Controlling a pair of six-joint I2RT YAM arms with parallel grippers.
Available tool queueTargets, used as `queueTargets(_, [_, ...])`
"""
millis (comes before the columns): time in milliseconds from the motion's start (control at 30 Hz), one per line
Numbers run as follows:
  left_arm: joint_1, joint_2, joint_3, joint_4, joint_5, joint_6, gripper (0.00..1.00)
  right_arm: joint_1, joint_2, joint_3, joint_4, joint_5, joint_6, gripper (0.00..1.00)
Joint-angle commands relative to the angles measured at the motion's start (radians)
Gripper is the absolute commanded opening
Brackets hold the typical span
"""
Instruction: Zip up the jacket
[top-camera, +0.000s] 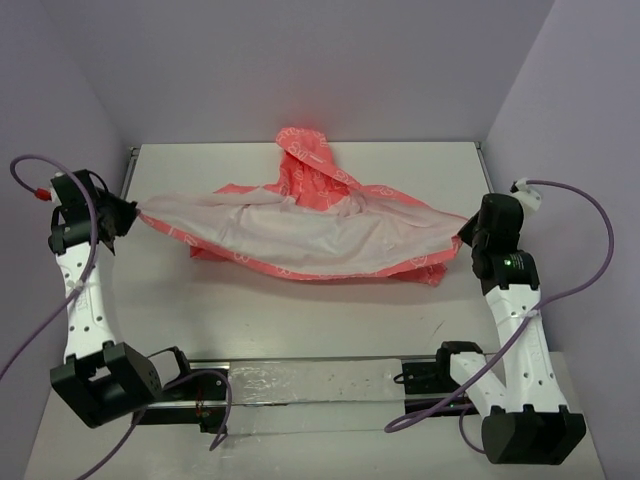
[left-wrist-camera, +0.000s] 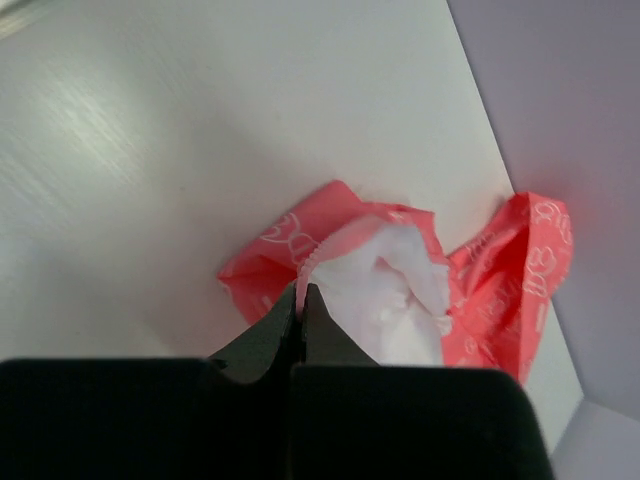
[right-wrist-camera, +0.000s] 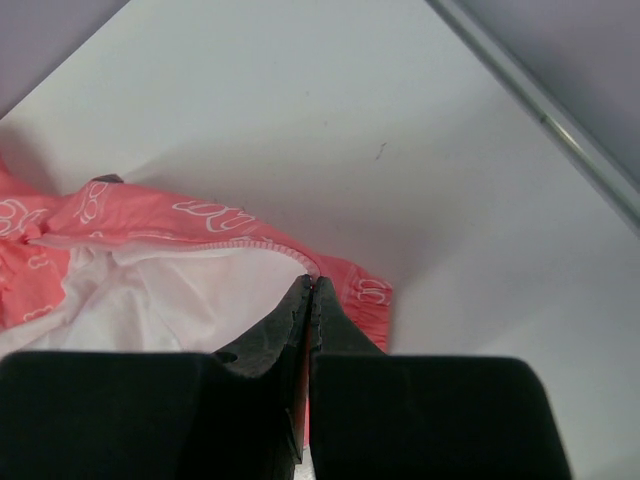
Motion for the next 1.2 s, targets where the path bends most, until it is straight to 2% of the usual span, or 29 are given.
queueTargets(0, [0.007,-0.175,-0.086,-0.080,-0.208,0.074,0.00,-0.006,-0.074,0.014,-0.044,0.137,0.023,0.00])
queueTargets(133, [0.006,-0.294,-0.203,-0.134,-0.262,0.074,0.00,-0.004,-0.143,-0.062,-0.065,0.177,0.070,0.02])
queueTargets(167, [0.007,-0.313,-0.227,-0.139,-0.259,0.078,0.01,-0.004,-0.166,-0.073,-0.078,0.196,0.075,0.15])
queueTargets(200, [0.007,-0.337,-0.270,-0.146,-0.234,0.090,0.11,-0.004,-0.184,-0.089,-0.085,0.234,0.091,0.31])
queueTargets(233, [0.006,-0.349,-0.281,-0.139,-0.212,0.103,0.58,-0.004,-0.197,-0.101,-0.082,0.264,0.094,0.60])
queueTargets(267, [0.006,-0.349,-0.283,-0.137,-0.183,0.103,0.75,-0.004,-0.209,-0.099,-0.072,0.271,0.097,0.69])
queueTargets(300, [0.006,-0.347,-0.277,-0.136,-0.169,0.111,0.89,-0.003,-0.213,-0.095,-0.064,0.270,0.089,0.72])
queueTargets(333, [0.006,-0.342,-0.264,-0.130,-0.159,0.115,0.91,-0.003,-0.209,-0.078,-0.060,0.258,0.083,0.76])
queueTargets(433, [0.006,-0.327,-0.236,-0.108,-0.144,0.120,0.92,-0.004,-0.185,-0.014,-0.042,0.164,0.060,0.78])
queueTargets(467, [0.006,-0.328,-0.231,-0.094,-0.133,0.130,0.90,-0.002,-0.180,0.003,-0.036,0.135,0.047,0.78])
queueTargets(533, [-0.005,-0.333,-0.238,-0.041,-0.054,0.176,0.81,0.009,-0.153,0.022,0.003,-0.027,0.014,0.75])
queueTargets(567, [-0.032,-0.333,-0.246,0.002,0.004,0.202,0.69,0.045,-0.130,0.031,0.037,-0.137,-0.006,0.72])
queueTargets(633, [-0.105,-0.311,-0.240,0.033,0.022,0.205,0.60,0.173,-0.069,0.040,0.067,-0.172,-0.020,0.69])
queueTargets(667, [-0.159,-0.294,-0.239,0.040,0.019,0.203,0.58,0.237,-0.038,0.045,0.076,-0.155,-0.022,0.67])
queueTargets(700, [-0.258,-0.266,-0.232,0.046,-0.011,0.191,0.58,0.304,0.011,0.055,0.081,-0.148,-0.034,0.65])
queueTargets(733, [-0.457,-0.217,-0.208,0.054,-0.091,0.163,0.56,0.387,0.097,0.080,0.078,-0.151,-0.055,0.65])
queueTargets(767, [-0.469,-0.189,-0.200,0.064,-0.095,0.161,0.56,0.424,0.150,0.096,0.075,-0.171,-0.062,0.65])
queueTargets(867, [-0.705,-0.037,-0.180,0.122,-0.120,0.100,0.57,0.466,0.394,0.169,0.033,-0.253,-0.038,0.71])
queueTargets(933, [-0.765,0.051,-0.185,0.190,-0.090,0.070,0.58,0.470,0.530,0.161,0.101,-0.334,-0.015,0.72])
queueTargets(1033, [-0.798,0.187,-0.181,0.277,-0.071,0.042,0.58,0.468,0.607,0.128,0.195,-0.423,0.018,0.70])
queueTargets(1167, [-0.805,0.344,-0.148,0.344,-0.098,0.021,0.59,0.468,0.759,0.149,0.245,-0.362,0.070,0.62])
